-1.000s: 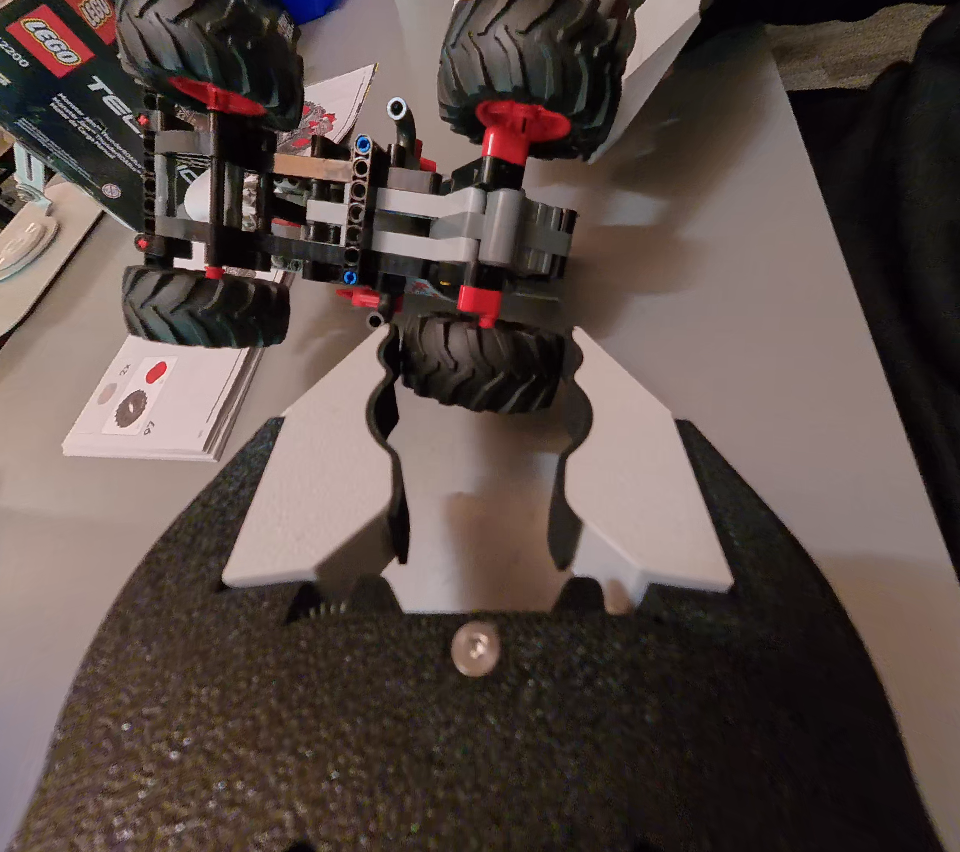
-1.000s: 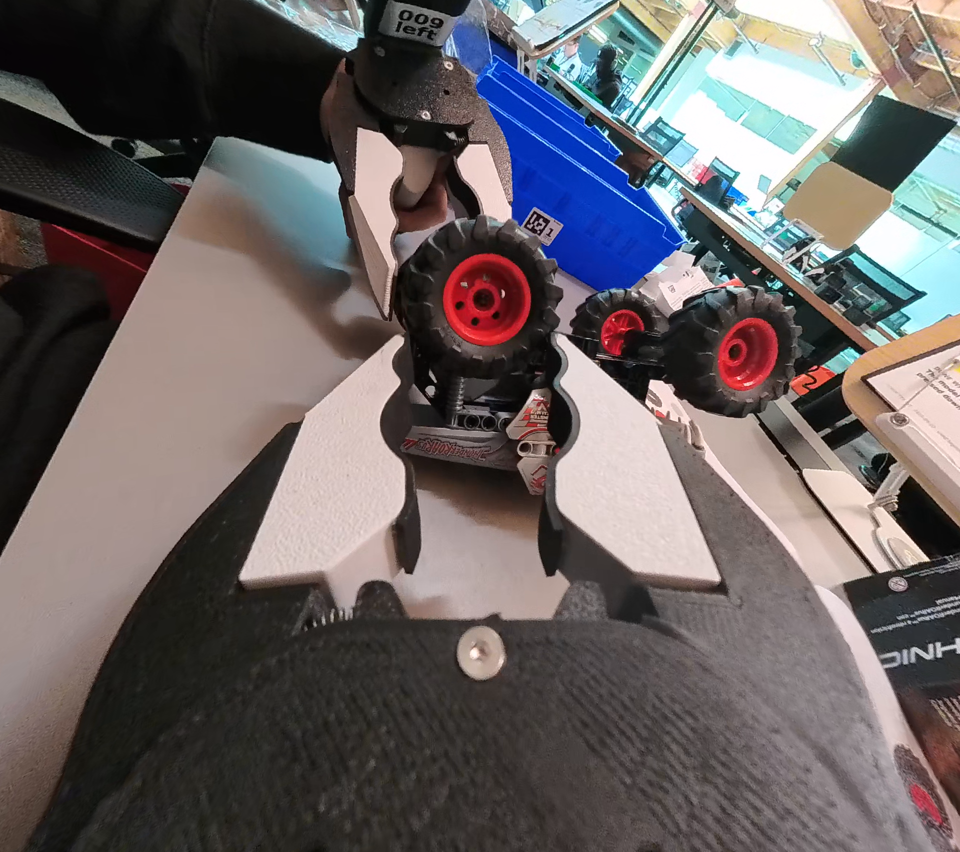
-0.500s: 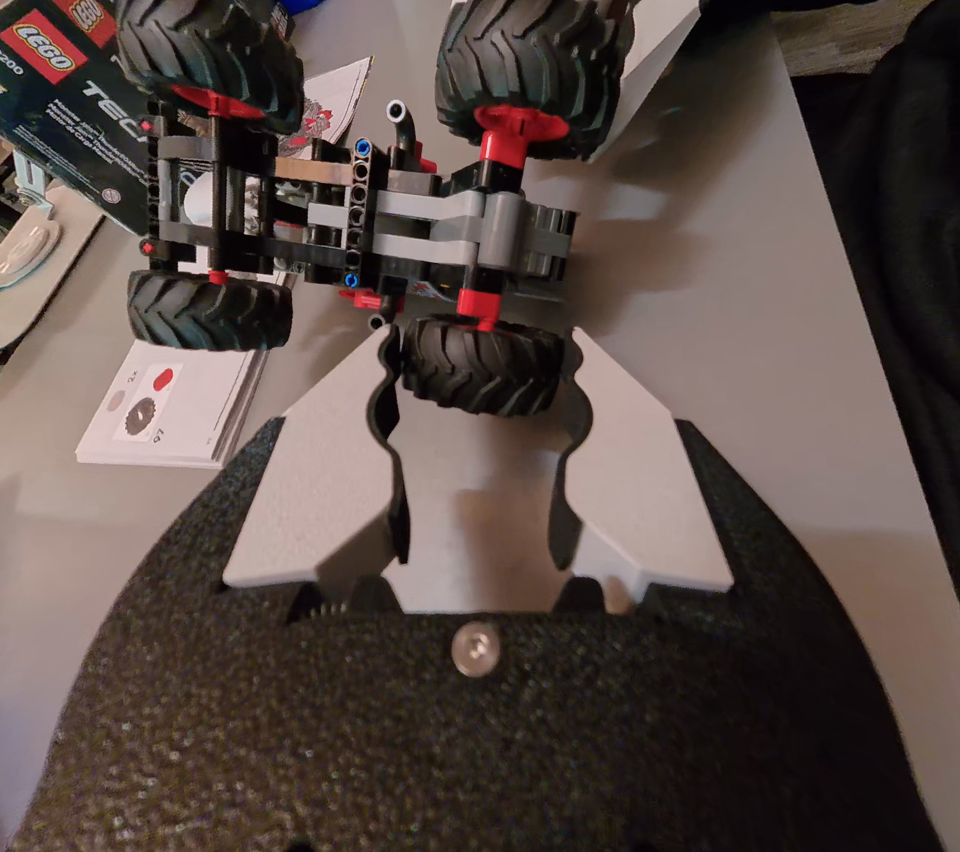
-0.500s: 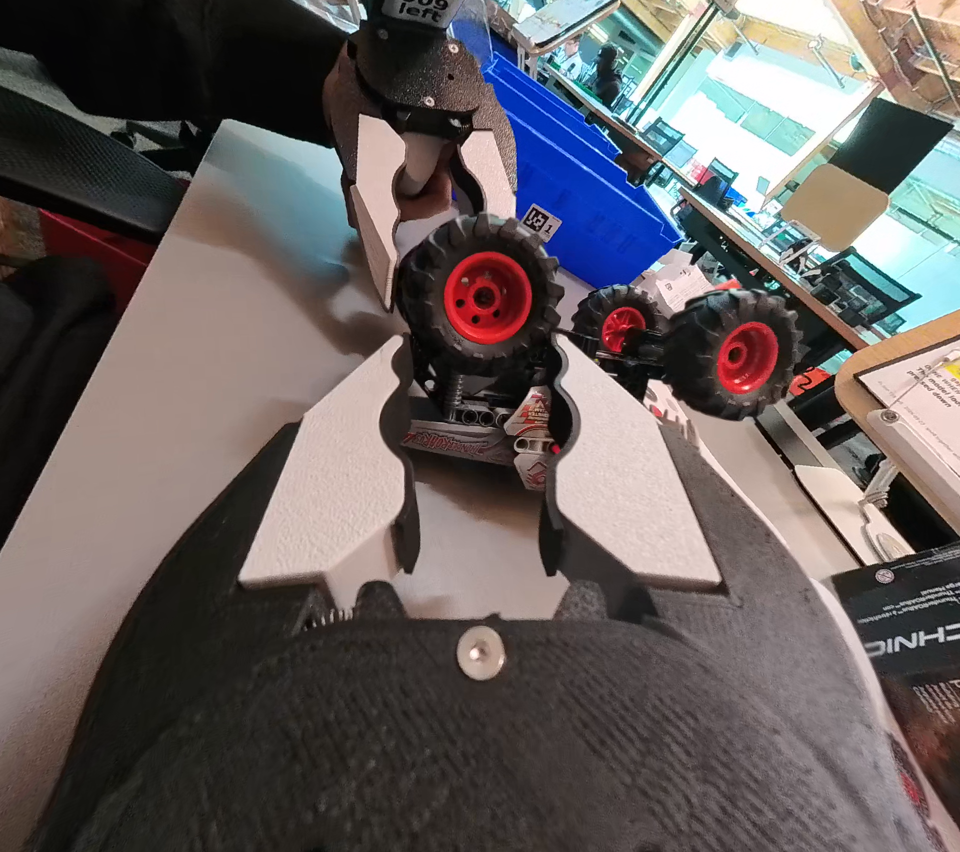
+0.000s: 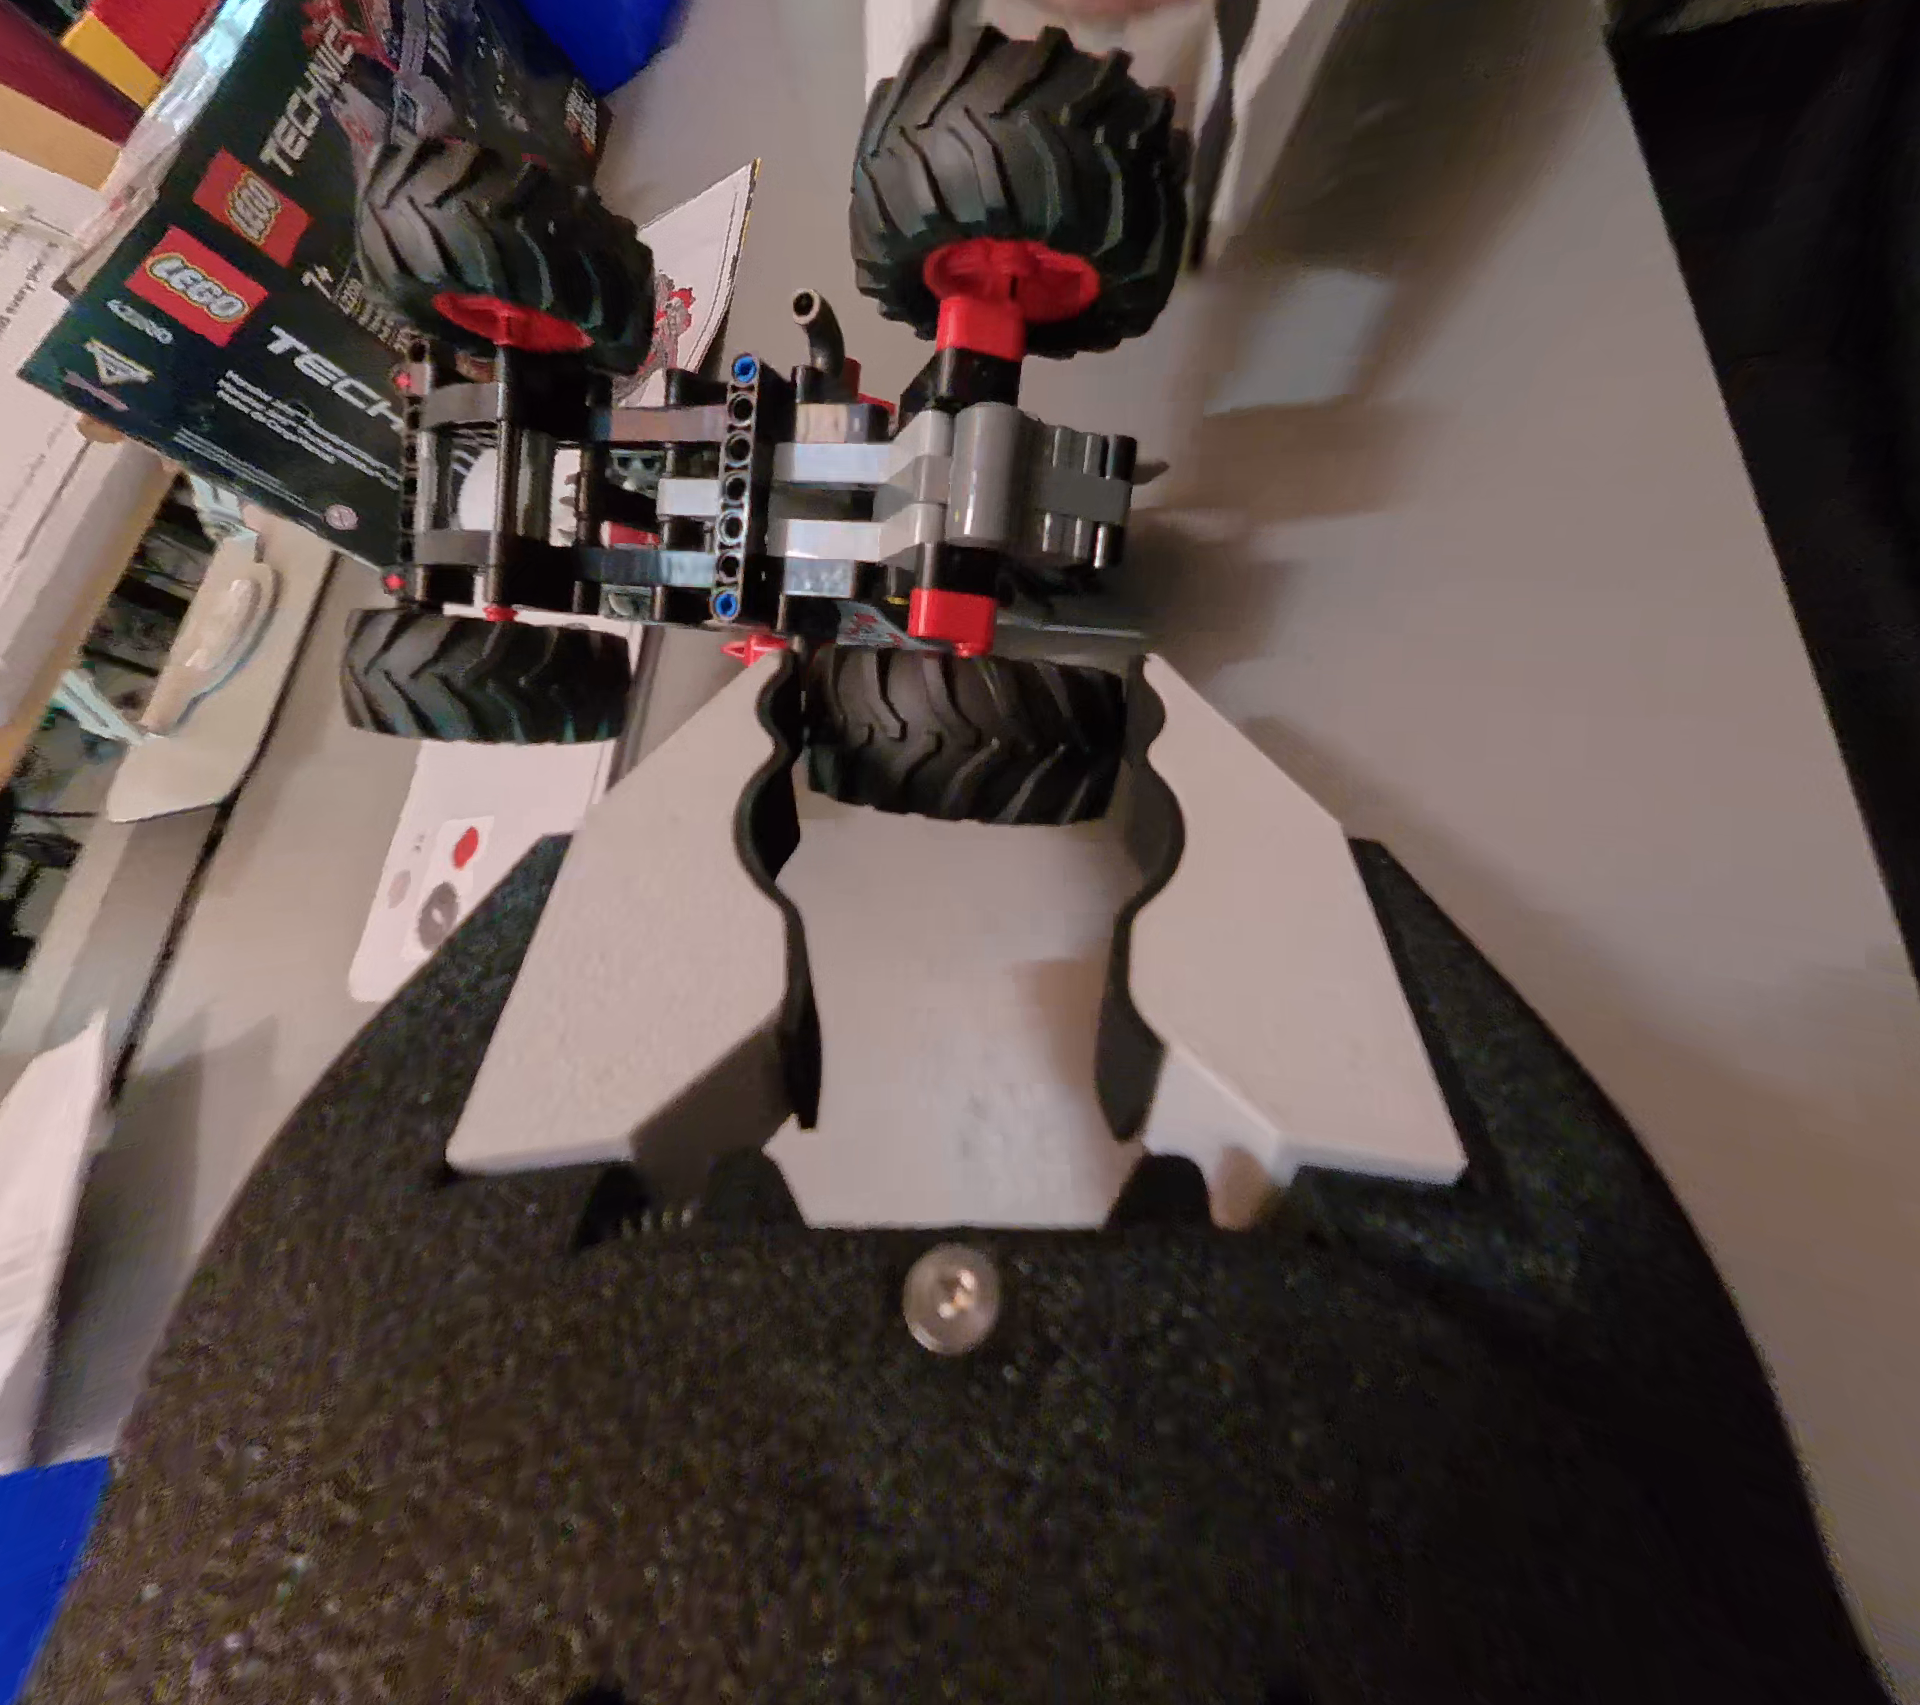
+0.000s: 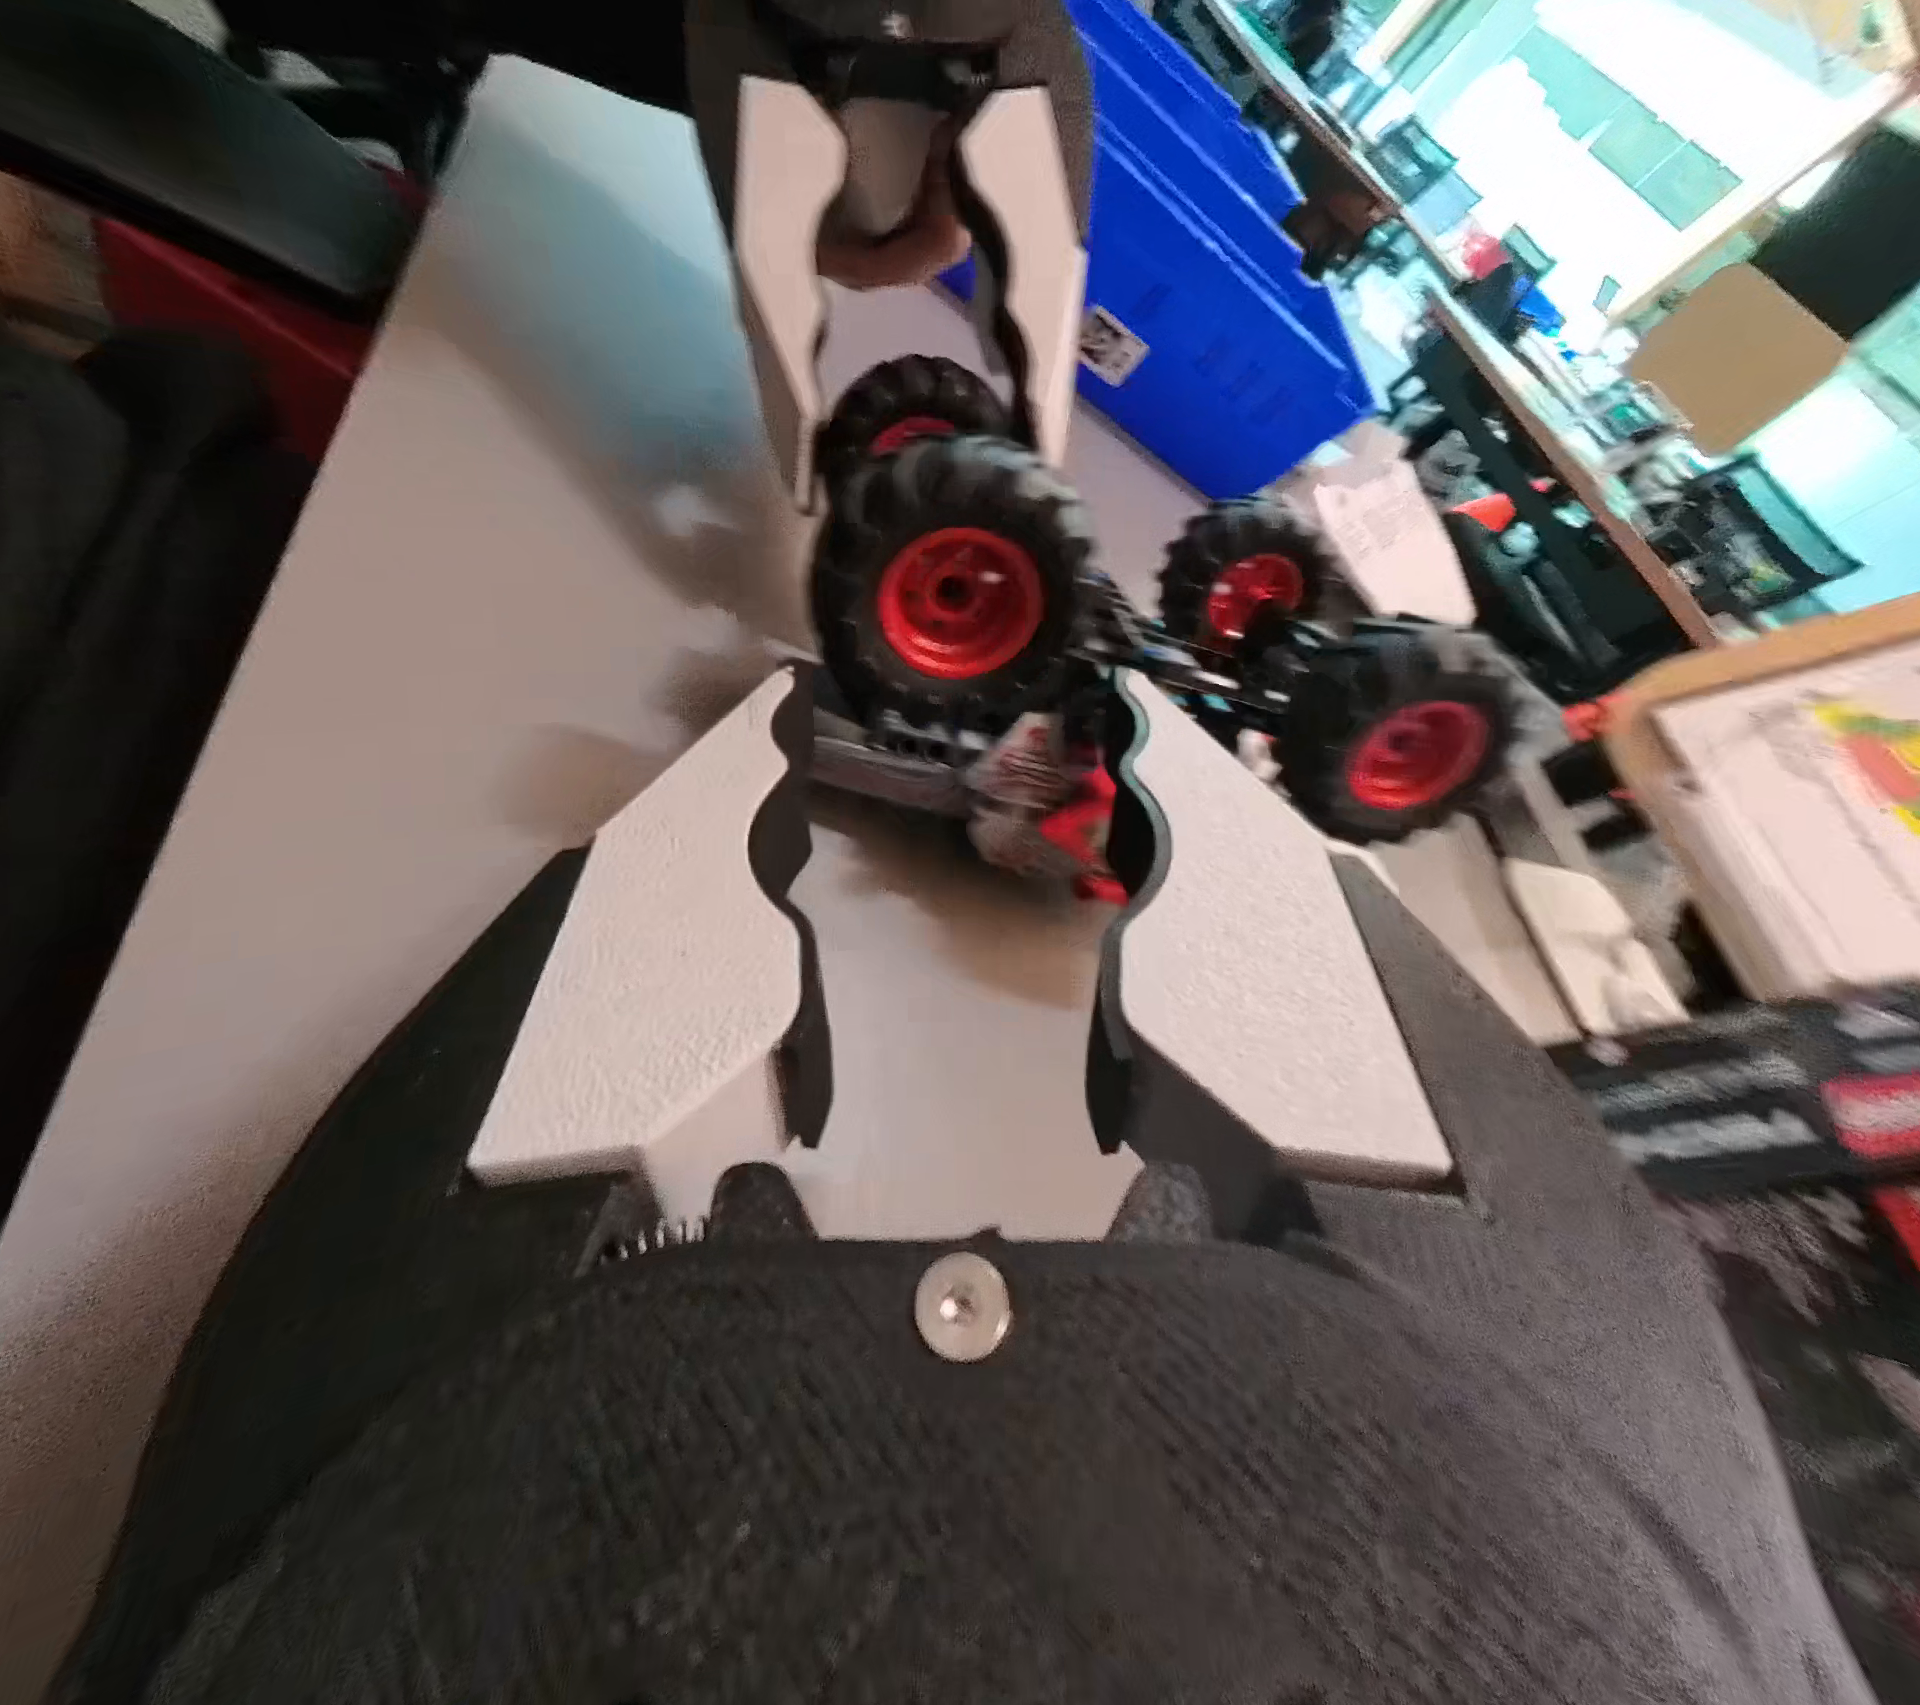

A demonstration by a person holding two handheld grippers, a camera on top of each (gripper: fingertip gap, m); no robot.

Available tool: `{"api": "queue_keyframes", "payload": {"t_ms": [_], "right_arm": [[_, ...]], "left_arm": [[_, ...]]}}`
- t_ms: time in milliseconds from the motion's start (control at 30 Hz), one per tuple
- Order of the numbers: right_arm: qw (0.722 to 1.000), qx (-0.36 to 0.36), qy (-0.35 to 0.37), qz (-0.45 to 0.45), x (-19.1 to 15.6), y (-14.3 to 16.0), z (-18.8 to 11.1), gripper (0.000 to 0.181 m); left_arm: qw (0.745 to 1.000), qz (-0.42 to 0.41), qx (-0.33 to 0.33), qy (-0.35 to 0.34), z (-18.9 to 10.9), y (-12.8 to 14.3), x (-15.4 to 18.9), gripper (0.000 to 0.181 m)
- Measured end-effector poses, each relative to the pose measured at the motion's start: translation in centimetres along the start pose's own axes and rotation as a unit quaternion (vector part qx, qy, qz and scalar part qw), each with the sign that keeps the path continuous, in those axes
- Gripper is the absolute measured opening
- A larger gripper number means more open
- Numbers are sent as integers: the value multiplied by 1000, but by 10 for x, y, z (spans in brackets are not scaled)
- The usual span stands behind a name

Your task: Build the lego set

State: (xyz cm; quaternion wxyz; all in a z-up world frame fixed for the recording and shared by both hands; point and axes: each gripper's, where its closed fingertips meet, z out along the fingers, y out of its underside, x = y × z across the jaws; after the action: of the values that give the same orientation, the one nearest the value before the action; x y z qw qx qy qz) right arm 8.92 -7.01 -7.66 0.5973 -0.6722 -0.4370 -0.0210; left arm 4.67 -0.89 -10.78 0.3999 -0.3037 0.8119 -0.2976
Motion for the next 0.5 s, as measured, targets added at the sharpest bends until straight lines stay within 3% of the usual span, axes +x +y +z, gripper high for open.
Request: {"api": "queue_keyframes", "payload": {"t_ms": [133,167,300,367,500], "right_arm": [[988,-27,148,13,80,-5,-44,54],[987,-28,155,15,92,-10,-46,56],[992,-98,64,55,110,4,-7,63],[986,-151,2,69,106,17,11,48],[950,-285,-62,108,100,40,29,41]], "left_arm": [[995,85,-49,-16,2,-7,-4,59],[992,108,-61,-18,4,-9,-5,59],[981,171,-88,-11,8,-17,-3,59],[976,189,-109,-17,9,-15,-5,59],[972,200,-122,-36,8,-15,-8,59]]}}
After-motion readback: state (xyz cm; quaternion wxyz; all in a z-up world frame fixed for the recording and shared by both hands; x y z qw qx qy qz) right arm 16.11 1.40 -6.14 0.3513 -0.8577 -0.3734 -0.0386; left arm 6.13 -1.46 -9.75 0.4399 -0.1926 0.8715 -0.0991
